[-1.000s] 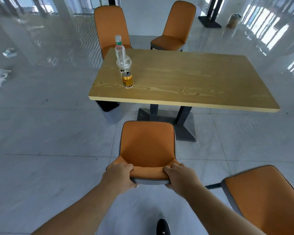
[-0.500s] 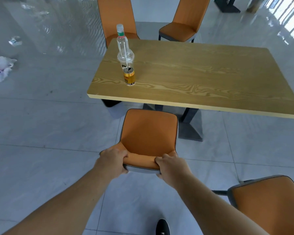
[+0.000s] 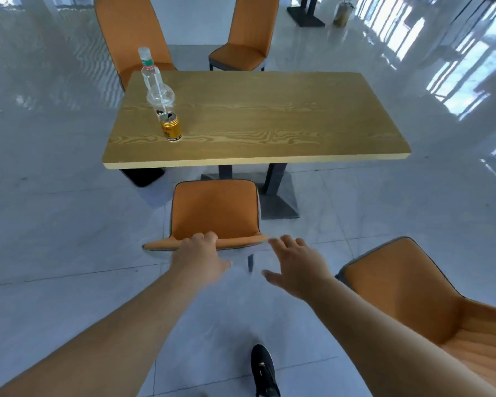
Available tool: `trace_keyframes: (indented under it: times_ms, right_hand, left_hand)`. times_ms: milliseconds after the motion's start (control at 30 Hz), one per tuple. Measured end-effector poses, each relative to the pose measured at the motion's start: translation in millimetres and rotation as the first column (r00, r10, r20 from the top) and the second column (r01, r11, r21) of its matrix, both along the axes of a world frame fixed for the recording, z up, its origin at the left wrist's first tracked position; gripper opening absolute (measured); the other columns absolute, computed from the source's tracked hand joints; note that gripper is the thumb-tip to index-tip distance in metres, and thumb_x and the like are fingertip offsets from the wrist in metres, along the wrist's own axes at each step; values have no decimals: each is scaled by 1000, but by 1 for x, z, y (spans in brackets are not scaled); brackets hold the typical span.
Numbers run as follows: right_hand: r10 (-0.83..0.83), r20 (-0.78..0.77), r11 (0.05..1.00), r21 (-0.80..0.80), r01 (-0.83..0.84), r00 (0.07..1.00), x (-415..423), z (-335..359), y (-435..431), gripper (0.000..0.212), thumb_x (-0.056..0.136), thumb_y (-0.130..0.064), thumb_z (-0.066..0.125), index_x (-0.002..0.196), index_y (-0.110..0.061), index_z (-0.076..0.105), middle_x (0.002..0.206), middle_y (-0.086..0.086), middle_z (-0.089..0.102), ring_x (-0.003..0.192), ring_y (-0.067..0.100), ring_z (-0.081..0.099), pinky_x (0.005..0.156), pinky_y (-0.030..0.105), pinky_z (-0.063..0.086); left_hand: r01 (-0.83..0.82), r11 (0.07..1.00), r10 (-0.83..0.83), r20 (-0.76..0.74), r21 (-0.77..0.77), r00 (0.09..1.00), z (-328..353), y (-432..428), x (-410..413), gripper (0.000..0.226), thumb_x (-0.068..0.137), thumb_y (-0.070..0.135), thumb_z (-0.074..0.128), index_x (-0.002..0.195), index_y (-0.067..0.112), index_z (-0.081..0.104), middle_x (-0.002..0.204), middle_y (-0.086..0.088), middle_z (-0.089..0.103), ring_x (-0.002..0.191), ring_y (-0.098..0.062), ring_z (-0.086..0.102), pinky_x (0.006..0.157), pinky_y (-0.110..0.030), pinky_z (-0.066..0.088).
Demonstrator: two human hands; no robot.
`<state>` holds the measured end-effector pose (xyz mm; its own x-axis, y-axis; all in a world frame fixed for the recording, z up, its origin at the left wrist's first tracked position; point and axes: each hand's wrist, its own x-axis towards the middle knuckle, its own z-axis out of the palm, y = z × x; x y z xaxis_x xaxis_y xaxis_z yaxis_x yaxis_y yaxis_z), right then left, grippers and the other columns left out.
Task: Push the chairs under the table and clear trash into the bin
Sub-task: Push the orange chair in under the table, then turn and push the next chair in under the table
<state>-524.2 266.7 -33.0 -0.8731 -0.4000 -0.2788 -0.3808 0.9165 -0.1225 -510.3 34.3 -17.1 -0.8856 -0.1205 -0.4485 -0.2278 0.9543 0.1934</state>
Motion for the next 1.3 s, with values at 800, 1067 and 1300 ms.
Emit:
trace_keyframes:
  times_ms: [800,1067,1300]
  right_hand:
    - [-592,-171,803,-37,595,788,279,118,645,81,90,-66,59,155,-24,34,154,5,42,134,31,41,104,44,45]
    - [-577,-95,813,21,581,811,280,96,764,83,91,-68,55,157,-24,29,157,5,38,135,31,41,104,47,46]
    - [-438,-80,899,-33,437,895,249,59,784,83,91,-68,58,156,-25,29,155,3,39,132,29,44,98,45,50]
  left_hand:
    - [532,820,-498,-197,210,845,89,648,161,81,85,72,62,150,31,38,155,0,42,135,-27,47,102,-48,49]
    - [442,850,-446,-55,285,893,40,750,195,79,88,71,60,152,30,38,153,1,43,132,-25,47,102,-44,46]
    - [349,883,-357,-33,312,933,3,797,179,86,83,75,59,153,29,36,157,-1,39,137,-28,44,101,-45,47]
